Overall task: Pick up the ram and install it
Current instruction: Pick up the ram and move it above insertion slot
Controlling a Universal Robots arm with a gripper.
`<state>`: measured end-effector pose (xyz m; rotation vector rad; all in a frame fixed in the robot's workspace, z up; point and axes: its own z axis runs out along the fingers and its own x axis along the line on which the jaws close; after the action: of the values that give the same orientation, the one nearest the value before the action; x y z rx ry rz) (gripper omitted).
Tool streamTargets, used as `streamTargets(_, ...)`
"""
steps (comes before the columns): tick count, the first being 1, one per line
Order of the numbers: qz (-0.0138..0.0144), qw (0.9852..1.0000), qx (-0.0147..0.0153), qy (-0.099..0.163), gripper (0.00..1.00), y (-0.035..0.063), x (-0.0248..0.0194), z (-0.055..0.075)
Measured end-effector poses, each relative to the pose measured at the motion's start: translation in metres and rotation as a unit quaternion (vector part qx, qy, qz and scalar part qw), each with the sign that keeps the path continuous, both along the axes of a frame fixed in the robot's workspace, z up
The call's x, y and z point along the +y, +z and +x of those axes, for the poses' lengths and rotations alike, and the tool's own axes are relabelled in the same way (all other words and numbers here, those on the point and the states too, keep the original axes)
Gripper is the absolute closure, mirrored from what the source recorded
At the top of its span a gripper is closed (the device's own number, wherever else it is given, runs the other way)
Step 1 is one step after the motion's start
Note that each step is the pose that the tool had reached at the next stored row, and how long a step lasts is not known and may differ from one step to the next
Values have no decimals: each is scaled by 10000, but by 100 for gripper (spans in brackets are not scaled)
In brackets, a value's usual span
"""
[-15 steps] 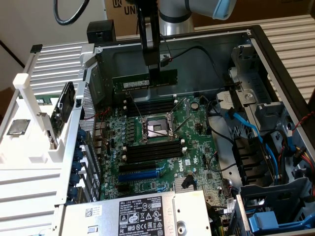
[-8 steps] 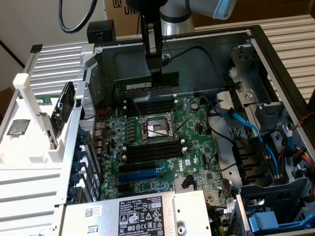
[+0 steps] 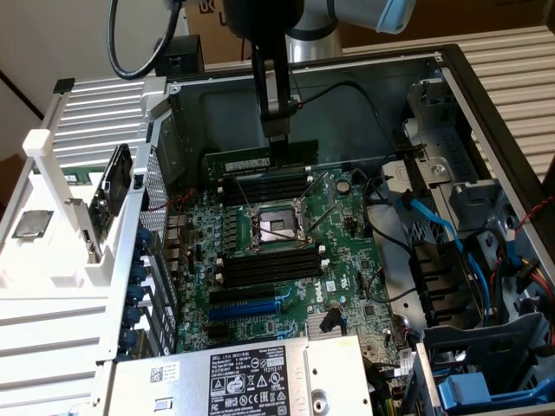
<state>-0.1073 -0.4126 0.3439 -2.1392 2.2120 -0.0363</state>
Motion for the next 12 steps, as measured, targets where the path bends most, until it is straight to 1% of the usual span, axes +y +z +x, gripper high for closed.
streamTargets(8, 10, 10000, 0, 0, 88, -145, -7, 10)
streamTargets(12, 14, 10000, 0, 0, 88, -199, -11, 11)
